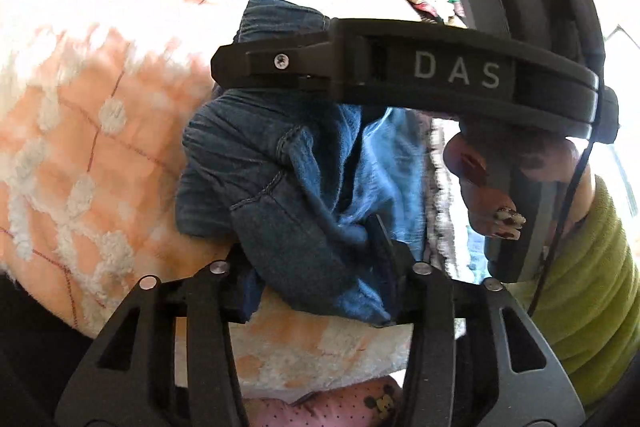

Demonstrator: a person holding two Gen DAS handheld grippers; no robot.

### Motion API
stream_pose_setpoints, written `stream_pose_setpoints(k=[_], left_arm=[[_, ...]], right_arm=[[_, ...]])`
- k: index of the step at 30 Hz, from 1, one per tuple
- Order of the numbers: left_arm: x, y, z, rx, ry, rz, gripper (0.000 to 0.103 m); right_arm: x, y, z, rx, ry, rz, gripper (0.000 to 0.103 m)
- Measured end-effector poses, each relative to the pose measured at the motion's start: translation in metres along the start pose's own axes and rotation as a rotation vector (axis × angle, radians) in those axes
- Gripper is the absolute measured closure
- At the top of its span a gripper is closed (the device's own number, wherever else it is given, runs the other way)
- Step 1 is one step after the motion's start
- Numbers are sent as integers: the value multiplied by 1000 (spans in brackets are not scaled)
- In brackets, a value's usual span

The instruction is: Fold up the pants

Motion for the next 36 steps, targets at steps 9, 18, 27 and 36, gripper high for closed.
stream_pose_setpoints(k=[9,18,27,36], left_arm=[[-16,45,-11,83,42,63,67],[-5,122,-5,215,30,125,66],[10,162,18,368,-30,183,62],[34,145,7,411,32,-95,62]], right_arm=[[-97,12,27,38,205,-43,60],[-163,32,70,57,320,-51,36],[-218,77,166,315,457,97,21],[-188,92,184,449,417,111,4]])
Point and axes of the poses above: each gripper's, at about its wrist camera, not at the fingertips, and x roughly the way its jaws point, y to its right, z to its underside, the point moved 2 cm from there along x, roughly the way its jaws point, and after that the axes turned 12 degrees about -z, right-handed, at the moved point
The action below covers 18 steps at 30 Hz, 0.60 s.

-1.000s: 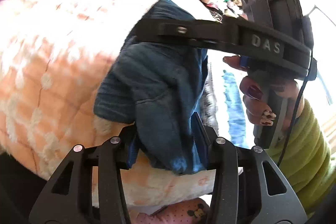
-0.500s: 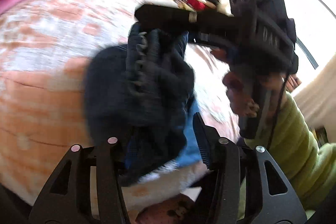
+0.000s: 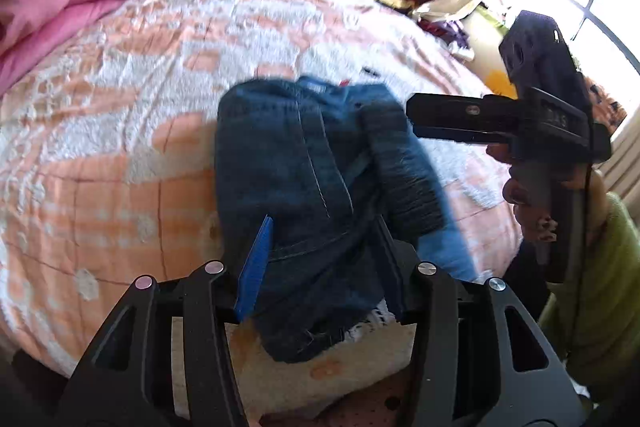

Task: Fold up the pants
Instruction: 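Fold the waistband end over onto the denim with both tools and release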

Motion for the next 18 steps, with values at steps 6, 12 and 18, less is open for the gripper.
stream_pose_setpoints(k=[6,12,18], left_arm=[[-2,7,9,42,-10,11,62],[-11,14,17,60,-16,51,61],[-5,19,23,74,-46,37,56]], right_arm=[[9,-13,13,-3,-6,-22,62],[-19,-14,24,19,34,61,61],[-6,-5,31,-5,19,172,48]])
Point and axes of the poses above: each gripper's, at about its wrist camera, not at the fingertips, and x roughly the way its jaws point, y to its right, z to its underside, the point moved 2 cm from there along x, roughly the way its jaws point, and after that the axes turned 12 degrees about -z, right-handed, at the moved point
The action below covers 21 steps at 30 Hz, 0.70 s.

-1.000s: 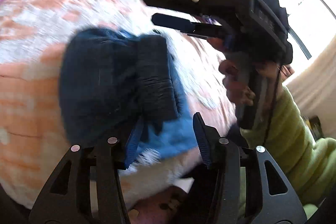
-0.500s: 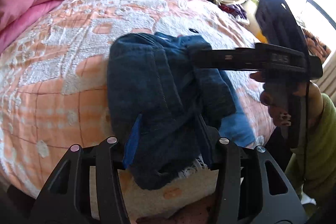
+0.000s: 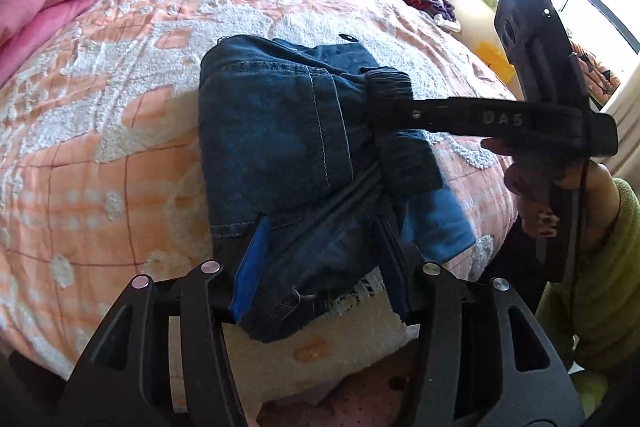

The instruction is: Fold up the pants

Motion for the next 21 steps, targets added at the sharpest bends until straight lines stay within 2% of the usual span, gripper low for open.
stream_pose_setpoints(k=[1,6,8,14,16,17,21], left_arm=[[-1,0,0,0,-1,2,55],[-14,2,-2,4,16,-11,39],[-18,1,-3,2,24,-18,37],[-31,-1,-7,-6,51,-43,21],[-35,-2,-9,-13,58,-54,15],[-36,-3,-9,-16,62,-58,12],[-40,-6,-11,-29,71,-75,10]], right_arm=[[0,-2,0,-7,1,6,46],[-29,-8,0,-30,72,8,22],[-40,-9,-2,-33,108,4,19],[-74,-14,2,-67,175,25,18],[-83,-16,7,-85,187,39,4],[-85,-18,9,-95,193,45,4],[-98,-26,26,-154,200,72,4]])
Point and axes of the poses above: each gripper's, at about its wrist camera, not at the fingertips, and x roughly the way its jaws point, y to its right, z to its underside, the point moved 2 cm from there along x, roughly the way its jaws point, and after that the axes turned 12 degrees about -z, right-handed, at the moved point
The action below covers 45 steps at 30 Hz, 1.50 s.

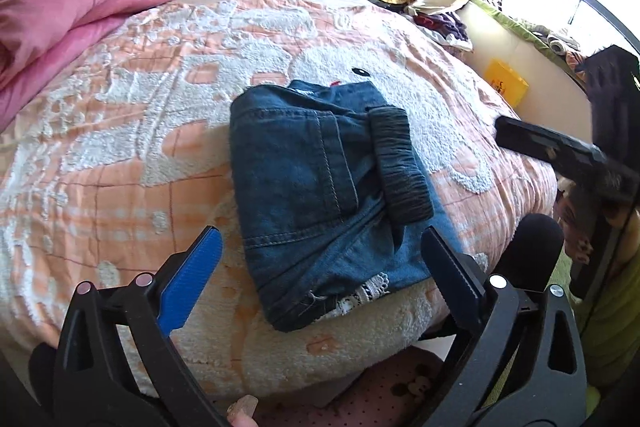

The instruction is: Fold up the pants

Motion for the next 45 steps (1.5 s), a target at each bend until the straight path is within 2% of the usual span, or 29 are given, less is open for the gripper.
stream_pose_setpoints(k=[11,15,20,28,31,32,33,36,37,38,40,43,45], left_arm=[[1,-8,-4,-18,-4,-26,10],[1,-12,-5,-27,-3,-34,10],[1,-16,-5,-35,-5,-40,10],[0,-48,-15,-127,13,-36,11],[-1,-62,-22,-158,14,-24,37],[0,-65,-25,-169,7,-4,50],[1,-67,-26,-177,0,18,58],[5,-64,-34,-188,-19,90,73],[7,-59,-37,-172,-20,103,74],[9,-55,-39,-158,-21,111,74],[16,-44,-43,-126,-36,129,74],[36,-29,-48,-82,-81,149,74],[56,-22,-51,-52,-120,133,74]], right_arm=[[-8,-39,39,-228,-60,72,4],[4,-53,47,-294,-102,58,4],[17,-62,51,-301,-127,20,5],[28,-82,53,-340,-144,-32,5],[33,-88,55,-351,-154,-43,5],[35,-89,55,-355,-156,-48,5],[36,-91,55,-358,-157,-53,5],[40,-95,54,-375,-160,-70,5],[41,-98,54,-384,-163,-78,9],[43,-100,54,-397,-171,-93,21],[48,-104,54,-418,-187,-108,32],[62,-108,55,-453,-224,-104,39],[70,-109,57,-471,-249,-99,40]])
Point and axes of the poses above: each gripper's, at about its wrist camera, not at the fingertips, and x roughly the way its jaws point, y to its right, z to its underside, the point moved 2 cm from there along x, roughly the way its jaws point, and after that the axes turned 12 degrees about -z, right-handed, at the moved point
